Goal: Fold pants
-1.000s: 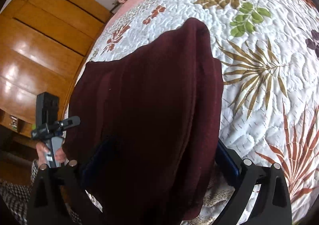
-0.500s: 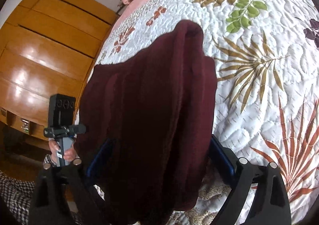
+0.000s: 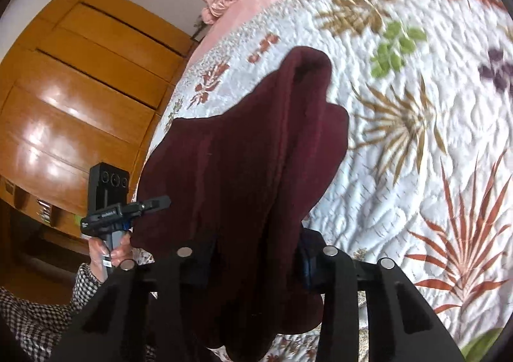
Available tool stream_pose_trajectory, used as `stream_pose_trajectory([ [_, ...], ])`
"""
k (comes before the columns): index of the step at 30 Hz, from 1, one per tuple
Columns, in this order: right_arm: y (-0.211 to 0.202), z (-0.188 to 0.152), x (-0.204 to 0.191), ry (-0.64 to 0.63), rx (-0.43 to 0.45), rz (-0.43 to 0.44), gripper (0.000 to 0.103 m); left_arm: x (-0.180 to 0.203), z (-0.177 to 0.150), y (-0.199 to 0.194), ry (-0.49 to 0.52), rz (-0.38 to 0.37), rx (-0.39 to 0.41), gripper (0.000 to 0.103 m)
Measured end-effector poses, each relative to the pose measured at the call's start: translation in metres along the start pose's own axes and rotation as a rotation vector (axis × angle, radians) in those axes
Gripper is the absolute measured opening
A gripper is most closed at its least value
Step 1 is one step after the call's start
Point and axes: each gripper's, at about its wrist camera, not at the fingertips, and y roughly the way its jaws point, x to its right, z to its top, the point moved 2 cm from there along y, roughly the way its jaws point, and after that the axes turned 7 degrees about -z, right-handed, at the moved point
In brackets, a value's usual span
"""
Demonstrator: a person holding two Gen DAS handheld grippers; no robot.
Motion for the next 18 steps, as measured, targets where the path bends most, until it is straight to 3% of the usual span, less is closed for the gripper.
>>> stream_pose_trajectory([
  [3, -0.014, 0.012, -0.015, -0.055, 0.030, -0.014, 0.038, 0.017, 0.009, -0.004, 0.025, -0.048, 0.052, 0.034],
  [6, -0.029, 0.033, -0.028, -0.103, 0.074, -0.035, 0.038, 0.043, 0.028, 0.003, 0.108, -0.037, 0.077, 0.034],
  [11, -0.045, 0.092, -0.028, -0.155, 0.150, -0.067, 0.038, 0.063, 0.074, 0.013, 0.142, -0.082, 0.153, 0.034],
  [15, -0.034, 0.142, -0.018, -0.164, 0.184, -0.080, 0.038, 0.067, 0.122, 0.033, 0.168, -0.068, 0.213, 0.035],
  [18, -0.008, 0.172, 0.008, -0.115, 0.155, -0.085, 0.039, 0.057, 0.146, 0.049, 0.159, -0.029, 0.214, 0.036],
])
